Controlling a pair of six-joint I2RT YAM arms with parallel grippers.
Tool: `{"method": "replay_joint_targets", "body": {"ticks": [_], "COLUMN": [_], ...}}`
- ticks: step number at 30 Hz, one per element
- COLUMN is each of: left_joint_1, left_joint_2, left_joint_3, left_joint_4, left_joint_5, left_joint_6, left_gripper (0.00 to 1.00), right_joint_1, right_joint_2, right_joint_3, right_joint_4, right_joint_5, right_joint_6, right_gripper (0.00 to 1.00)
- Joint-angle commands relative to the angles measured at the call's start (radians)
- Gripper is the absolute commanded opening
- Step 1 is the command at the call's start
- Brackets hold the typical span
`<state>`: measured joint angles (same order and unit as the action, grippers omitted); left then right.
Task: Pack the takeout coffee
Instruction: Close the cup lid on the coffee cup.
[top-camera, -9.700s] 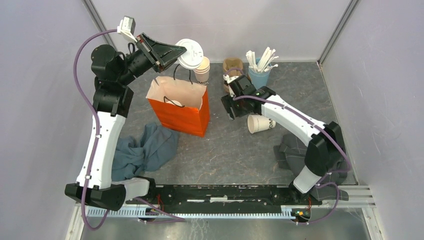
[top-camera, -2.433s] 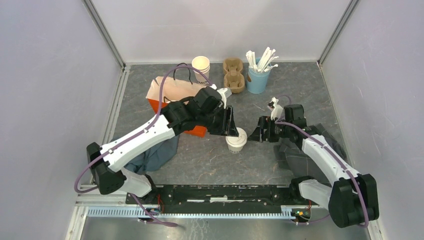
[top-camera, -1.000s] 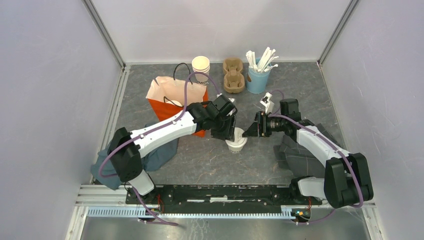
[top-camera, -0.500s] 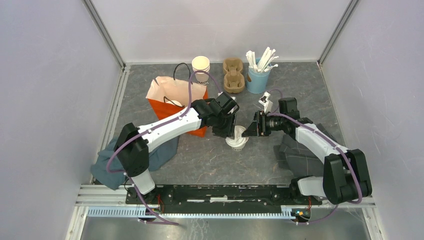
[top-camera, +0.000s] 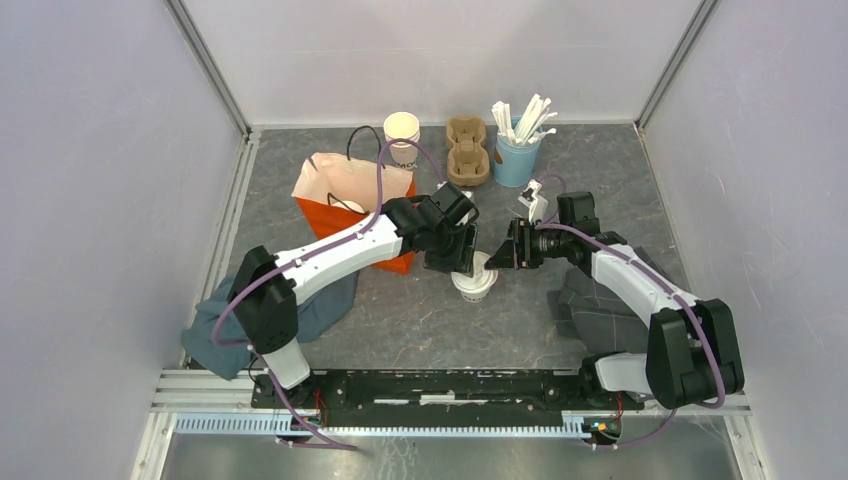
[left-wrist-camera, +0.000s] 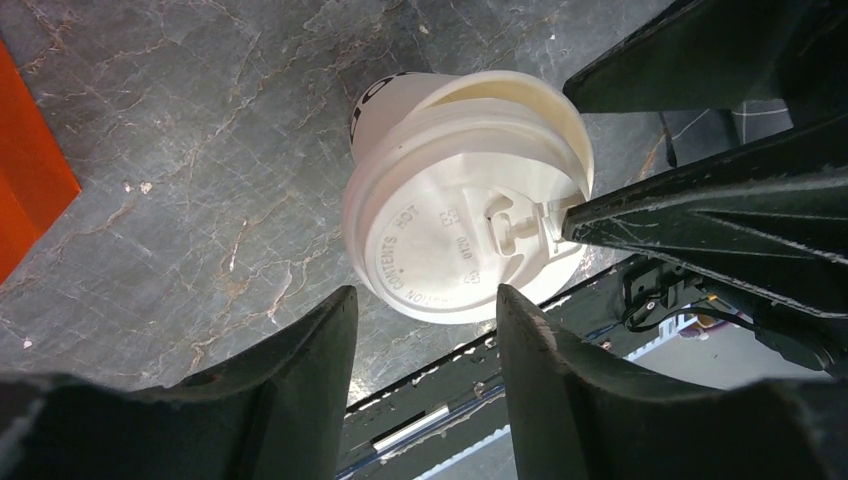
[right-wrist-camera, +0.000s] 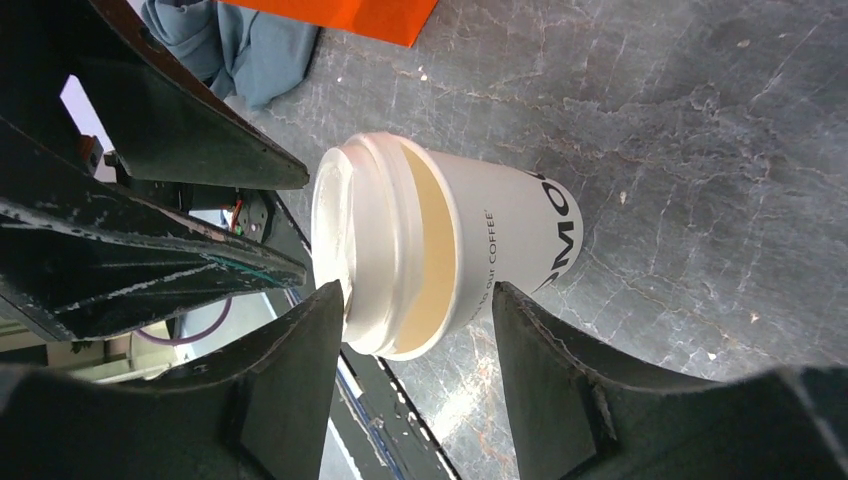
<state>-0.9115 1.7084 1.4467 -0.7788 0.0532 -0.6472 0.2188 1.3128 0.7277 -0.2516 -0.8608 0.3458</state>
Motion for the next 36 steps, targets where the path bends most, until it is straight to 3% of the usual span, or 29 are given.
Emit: {"method": "replay_joint_targets", "body": {"ticks": [1, 6, 13, 22, 31, 36], "left_joint_1": [0.008, 0.067, 0.078, 0.079, 0.079, 0.079], "left_joint_2": [-0.036, -0.073, -0.024, 0.003, 0.034, 0.033], "left_joint_3": [0.005, -0.098, -0.074, -0.024, 0.044, 0.041], "left_joint_4": [-0.002, 0.133, 0.174, 0.187, 0.147, 0.131], "left_joint_5": [-0.006, 0.142, 0.227, 0.212, 0.171, 0.162], "left_joint_6": [0.014, -0.05, -0.063, -0.064, -0.034, -0.025], "left_gripper": [0.62, 0.67, 0.68, 0.63, 0.62, 0.64], "right_joint_1": [0.003, 0.004, 0.003, 0.003, 0.003, 0.001], "right_joint_2": [-0.007, -0.008, -0.008, -0.022, -0.017, -0.011], "right_joint_3": [0.046, 0.029, 0.018, -0.003, 0.013, 0.012], "right_joint_4": [0.023, 0.046, 0.059, 0.111, 0.045, 0.051], "right_joint_5": [0.016, 0.0, -0.009, -0.027, 0.036, 0.051], "right_joint_6": [-0.02, -0.003, 0.007, 0.062, 0.017, 0.021], "right_gripper": [0.62, 0.61, 0.6, 0.6, 0.6, 0.54]}}
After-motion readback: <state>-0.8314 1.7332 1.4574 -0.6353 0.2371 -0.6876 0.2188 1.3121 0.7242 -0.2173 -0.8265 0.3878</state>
